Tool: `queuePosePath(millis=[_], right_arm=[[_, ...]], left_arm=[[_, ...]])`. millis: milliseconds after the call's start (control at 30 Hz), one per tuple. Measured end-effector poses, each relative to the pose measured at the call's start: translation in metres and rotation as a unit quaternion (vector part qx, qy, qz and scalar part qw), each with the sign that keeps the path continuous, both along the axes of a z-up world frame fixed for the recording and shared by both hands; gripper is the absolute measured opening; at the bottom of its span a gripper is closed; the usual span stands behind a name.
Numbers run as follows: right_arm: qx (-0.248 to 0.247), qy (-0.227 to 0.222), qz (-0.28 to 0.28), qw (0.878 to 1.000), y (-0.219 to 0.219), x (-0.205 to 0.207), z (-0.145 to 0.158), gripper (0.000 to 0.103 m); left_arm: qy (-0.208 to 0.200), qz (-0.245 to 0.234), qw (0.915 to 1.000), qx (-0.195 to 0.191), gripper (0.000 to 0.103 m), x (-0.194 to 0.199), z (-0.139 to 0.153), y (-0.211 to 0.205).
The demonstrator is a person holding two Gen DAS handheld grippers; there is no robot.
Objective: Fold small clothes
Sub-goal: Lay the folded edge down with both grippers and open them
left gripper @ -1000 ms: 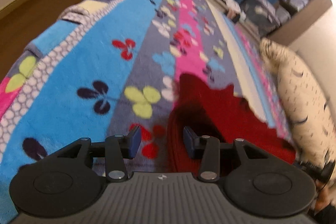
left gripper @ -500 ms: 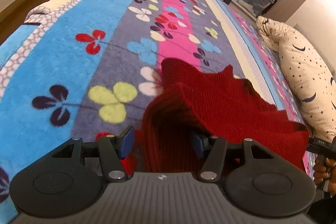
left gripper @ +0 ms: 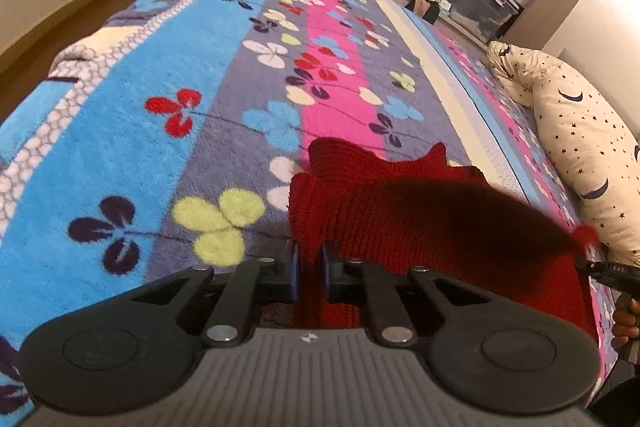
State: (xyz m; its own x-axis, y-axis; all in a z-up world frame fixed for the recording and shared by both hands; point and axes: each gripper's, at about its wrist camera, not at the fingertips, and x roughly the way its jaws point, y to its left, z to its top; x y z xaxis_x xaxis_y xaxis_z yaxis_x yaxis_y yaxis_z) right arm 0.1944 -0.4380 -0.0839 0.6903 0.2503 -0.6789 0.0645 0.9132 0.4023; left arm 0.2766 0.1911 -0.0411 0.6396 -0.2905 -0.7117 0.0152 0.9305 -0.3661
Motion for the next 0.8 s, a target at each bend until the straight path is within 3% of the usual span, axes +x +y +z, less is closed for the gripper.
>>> queuePosePath(millis=[100, 267, 333, 433, 567, 633, 700, 733, 767, 800], right_arm=[[-0.009, -0.028, 0.0, 1.0, 0.002, -0.005, 0.011, 0.012], [0.05, -0.07, -0.022, 0.996, -0.014, -0.013, 0.024, 0.011], [0.044, -0.052, -0.022, 0.997, -0.013, -0.01, 0.02, 0.012], [0.034, 0.008, -0.015, 0.999, -0.009, -0.002, 0.003, 0.017], [0.011, 0.016, -0.007, 1.0, -0.001, -0.004, 0.001, 0.027], [0.016, 0.02, -0.01, 1.0, 0.0, -0.004, 0.0, 0.027], [0.01, 0.016, -0.009, 1.0, 0.002, -0.004, 0.001, 0.027], [0.003, 0.013, -0.005, 1.0, 0.005, -0.004, 0.002, 0.024], [-0.006, 0.007, -0.001, 1.0, 0.008, -0.005, 0.003, 0.012], [-0.016, -0.002, 0.002, 1.0, 0.008, -0.007, 0.005, 0.012]], left_arm=[[-0.014, 0.002, 0.9999, -0.007, 0.012, -0.003, 0.006, 0.002], [-0.023, 0.02, 0.9986, -0.044, 0.012, -0.004, 0.013, 0.012], [-0.003, 0.024, 0.9986, -0.047, 0.014, -0.002, 0.009, 0.012], [0.017, 0.013, 0.9989, -0.042, 0.032, 0.001, 0.002, 0.007], [0.024, -0.003, 0.9996, -0.016, 0.044, 0.001, -0.004, -0.005], [0.026, -0.006, 0.9996, -0.005, 0.044, 0.001, -0.007, -0.009], [0.018, -0.009, 0.9998, 0.009, 0.029, 0.0, -0.008, -0.013], [0.014, -0.012, 0.9997, 0.014, 0.013, -0.001, -0.007, -0.014], [0.008, -0.015, 0.9997, 0.017, 0.012, -0.001, -0.006, -0.015], [0.0, -0.017, 0.9997, 0.018, 0.012, -0.002, -0.004, -0.015]])
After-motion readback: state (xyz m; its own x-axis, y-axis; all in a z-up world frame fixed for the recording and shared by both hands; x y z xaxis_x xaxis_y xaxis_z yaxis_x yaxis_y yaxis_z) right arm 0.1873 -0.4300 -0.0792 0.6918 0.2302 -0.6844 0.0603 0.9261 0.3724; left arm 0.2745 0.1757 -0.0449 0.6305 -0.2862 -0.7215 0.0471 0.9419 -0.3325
